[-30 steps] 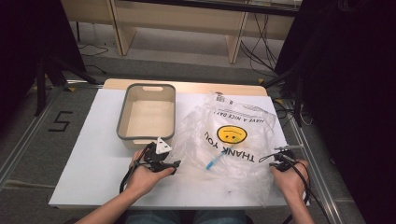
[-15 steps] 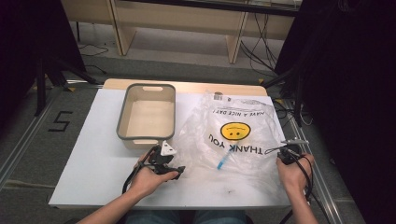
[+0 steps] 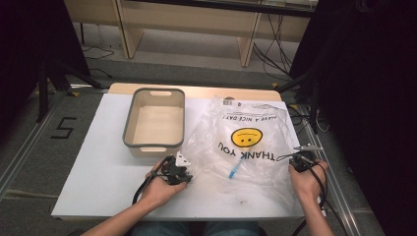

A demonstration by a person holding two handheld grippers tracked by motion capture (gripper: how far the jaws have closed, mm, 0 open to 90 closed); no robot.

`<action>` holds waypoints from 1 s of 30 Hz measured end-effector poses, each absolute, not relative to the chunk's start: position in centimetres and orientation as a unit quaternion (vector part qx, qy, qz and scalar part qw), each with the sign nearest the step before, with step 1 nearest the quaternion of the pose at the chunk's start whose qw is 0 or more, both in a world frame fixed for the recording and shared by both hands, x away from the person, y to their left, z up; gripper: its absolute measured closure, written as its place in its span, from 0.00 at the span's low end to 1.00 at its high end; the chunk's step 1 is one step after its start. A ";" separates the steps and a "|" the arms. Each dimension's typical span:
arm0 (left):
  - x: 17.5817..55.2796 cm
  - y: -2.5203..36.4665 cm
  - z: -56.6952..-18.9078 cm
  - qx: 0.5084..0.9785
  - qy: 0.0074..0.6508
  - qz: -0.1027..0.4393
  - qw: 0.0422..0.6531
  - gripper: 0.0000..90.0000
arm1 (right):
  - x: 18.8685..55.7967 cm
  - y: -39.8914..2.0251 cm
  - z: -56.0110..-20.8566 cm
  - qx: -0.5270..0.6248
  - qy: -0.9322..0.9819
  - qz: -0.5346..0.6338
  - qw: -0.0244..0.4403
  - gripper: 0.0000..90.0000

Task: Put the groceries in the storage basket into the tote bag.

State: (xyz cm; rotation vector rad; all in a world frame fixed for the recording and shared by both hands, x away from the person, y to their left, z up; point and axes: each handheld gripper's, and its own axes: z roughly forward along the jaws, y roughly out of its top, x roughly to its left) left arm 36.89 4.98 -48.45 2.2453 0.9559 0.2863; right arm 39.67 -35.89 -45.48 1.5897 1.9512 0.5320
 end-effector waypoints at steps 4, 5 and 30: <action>36.5 4.6 -48.3 0.866 0.358 0.112 0.330 0.97 | 39.8 -35.7 -45.4 0.592 0.727 0.203 0.281 1.00; 36.3 4.5 -48.2 0.869 0.355 0.102 0.329 0.98 | 39.9 -35.6 -45.4 0.591 0.727 0.205 0.283 1.00; 34.2 5.9 -46.6 0.845 0.356 0.100 0.386 0.29 | 38.0 -34.7 -42.9 0.517 0.745 0.313 0.282 0.59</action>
